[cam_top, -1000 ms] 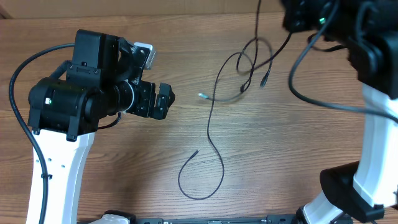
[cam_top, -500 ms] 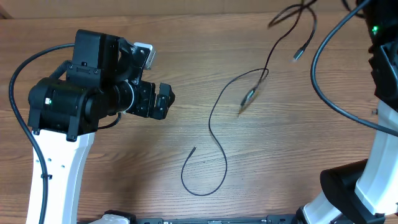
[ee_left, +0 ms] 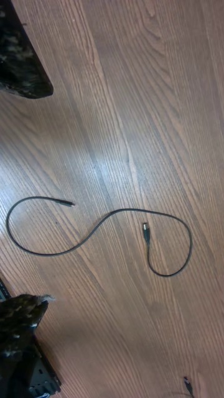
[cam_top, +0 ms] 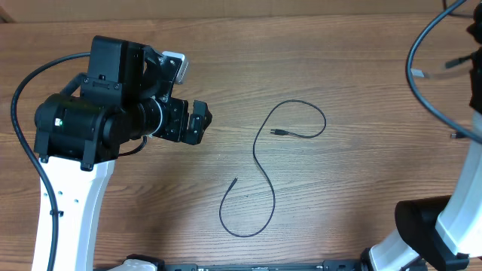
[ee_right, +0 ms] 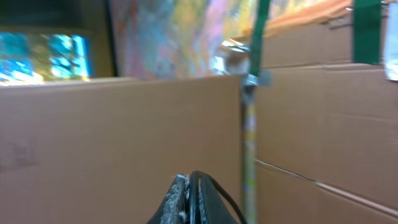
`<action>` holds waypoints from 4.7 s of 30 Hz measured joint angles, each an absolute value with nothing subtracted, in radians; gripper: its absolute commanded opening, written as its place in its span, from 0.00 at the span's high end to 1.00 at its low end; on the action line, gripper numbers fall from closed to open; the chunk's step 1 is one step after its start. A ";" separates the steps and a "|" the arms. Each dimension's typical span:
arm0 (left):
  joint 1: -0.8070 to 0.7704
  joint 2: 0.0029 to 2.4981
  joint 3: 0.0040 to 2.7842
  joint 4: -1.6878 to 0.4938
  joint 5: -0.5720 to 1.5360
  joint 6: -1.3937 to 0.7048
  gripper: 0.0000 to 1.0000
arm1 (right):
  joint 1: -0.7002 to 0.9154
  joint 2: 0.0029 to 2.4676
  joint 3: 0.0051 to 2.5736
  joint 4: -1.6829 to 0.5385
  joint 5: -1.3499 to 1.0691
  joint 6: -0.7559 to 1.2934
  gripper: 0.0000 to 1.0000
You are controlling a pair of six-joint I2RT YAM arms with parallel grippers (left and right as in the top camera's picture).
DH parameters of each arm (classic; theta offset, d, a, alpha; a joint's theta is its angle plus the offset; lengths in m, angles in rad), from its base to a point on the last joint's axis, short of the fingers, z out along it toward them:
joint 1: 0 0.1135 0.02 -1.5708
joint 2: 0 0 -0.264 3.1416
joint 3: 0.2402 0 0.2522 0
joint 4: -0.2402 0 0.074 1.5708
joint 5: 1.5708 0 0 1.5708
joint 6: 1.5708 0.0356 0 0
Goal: Untangle cables
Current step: 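Lift the grasped cable with the right gripper and carry it off right, then return the right gripper to the remaining black cable and grasp it, then lift the last cable with the right gripper and drop it at right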
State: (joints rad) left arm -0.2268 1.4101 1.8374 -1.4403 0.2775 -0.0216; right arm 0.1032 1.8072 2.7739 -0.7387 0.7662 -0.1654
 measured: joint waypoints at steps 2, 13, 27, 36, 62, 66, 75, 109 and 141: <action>-0.227 1.410 1.837 -1.440 0.278 -0.022 0.00 | 0.059 1.803 2.732 -0.739 0.767 -0.151 0.96; -0.227 1.410 1.837 -1.441 0.277 -0.022 0.00 | -0.488 1.811 2.160 -0.789 0.505 0.300 0.96; -0.227 1.410 1.837 -1.440 0.278 -0.022 0.00 | -0.666 1.811 1.618 -0.728 0.127 0.438 0.00; -0.227 1.410 1.837 -1.440 0.278 -0.022 0.00 | -0.666 1.811 1.582 -0.904 -0.059 0.441 0.00; -0.226 1.410 1.837 -1.440 0.278 -0.022 0.00 | 0.346 1.811 1.237 -0.957 -0.404 0.209 0.00; -0.227 1.410 1.837 -1.440 0.278 -0.022 0.00 | 0.441 1.811 1.153 -0.808 -0.442 0.209 0.00; -0.227 1.410 1.837 -1.440 0.278 -0.022 0.00 | 0.518 1.811 1.064 -0.569 -0.467 0.224 0.00; -0.227 1.410 1.837 -1.440 0.278 -0.022 0.00 | 0.517 1.936 0.982 -0.076 -0.726 0.519 0.30; -0.226 1.410 1.837 -1.440 0.278 -0.022 0.00 | -0.185 1.848 2.260 -0.677 0.461 0.349 0.96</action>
